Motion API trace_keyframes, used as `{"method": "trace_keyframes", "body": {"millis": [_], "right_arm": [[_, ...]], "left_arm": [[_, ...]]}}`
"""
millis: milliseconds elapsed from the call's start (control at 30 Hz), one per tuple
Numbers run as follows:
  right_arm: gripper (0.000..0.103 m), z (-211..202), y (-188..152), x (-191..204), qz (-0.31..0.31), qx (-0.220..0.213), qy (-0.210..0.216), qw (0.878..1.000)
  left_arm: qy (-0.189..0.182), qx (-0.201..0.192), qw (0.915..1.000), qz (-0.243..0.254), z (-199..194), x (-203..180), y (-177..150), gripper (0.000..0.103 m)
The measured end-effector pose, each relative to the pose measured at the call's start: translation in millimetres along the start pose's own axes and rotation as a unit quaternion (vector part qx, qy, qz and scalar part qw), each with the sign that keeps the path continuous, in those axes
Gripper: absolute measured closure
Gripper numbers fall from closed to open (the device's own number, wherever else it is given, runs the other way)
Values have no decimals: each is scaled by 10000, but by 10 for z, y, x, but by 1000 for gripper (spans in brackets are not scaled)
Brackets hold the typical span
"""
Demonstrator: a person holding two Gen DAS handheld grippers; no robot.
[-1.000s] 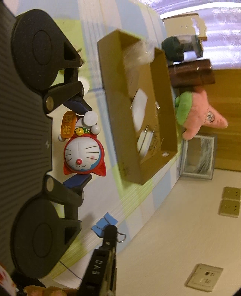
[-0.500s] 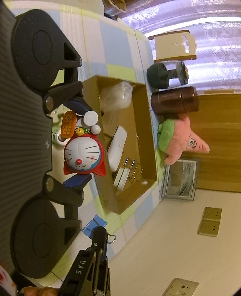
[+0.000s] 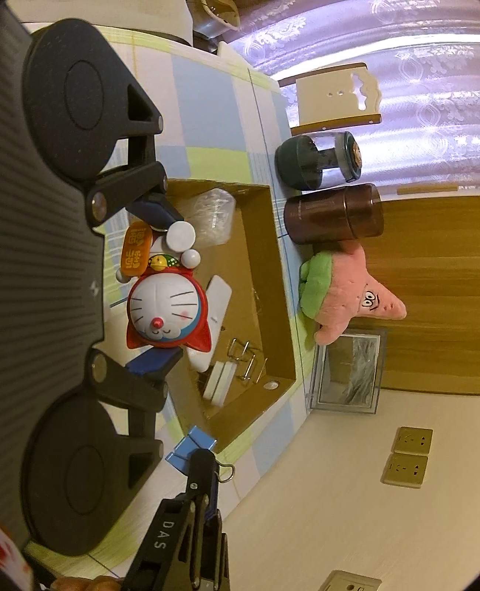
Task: Organize rigid objects
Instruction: 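Carry the Doraemon figure with the left tool while the right tool carries the binder clip over the box, then open the left tool to drop Doraemon while the right tool releases the binder clip into the box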
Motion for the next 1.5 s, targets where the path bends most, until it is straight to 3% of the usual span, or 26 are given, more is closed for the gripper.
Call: {"method": "trace_keyframes", "body": {"millis": [833, 1500], "right_arm": [[101, 770, 648, -457, -97, 148, 106, 9998], [101, 1364, 779, -885, 481, 382, 491, 9969]], "left_arm": [[-94, -4, 9998, 153, 767, -27, 592, 38], [-58, 296, 9993, 229, 1554, -56, 923, 38]]}}
Point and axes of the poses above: each gripper's, at about its wrist camera, not at the fingertips, and z roughly the way its jaws point, x to its left, y to its top, the point moved 1 cm from there along z, roughly the way its jaws point, and after that the axes turned 12 degrees about y, right-handed, at the moved point
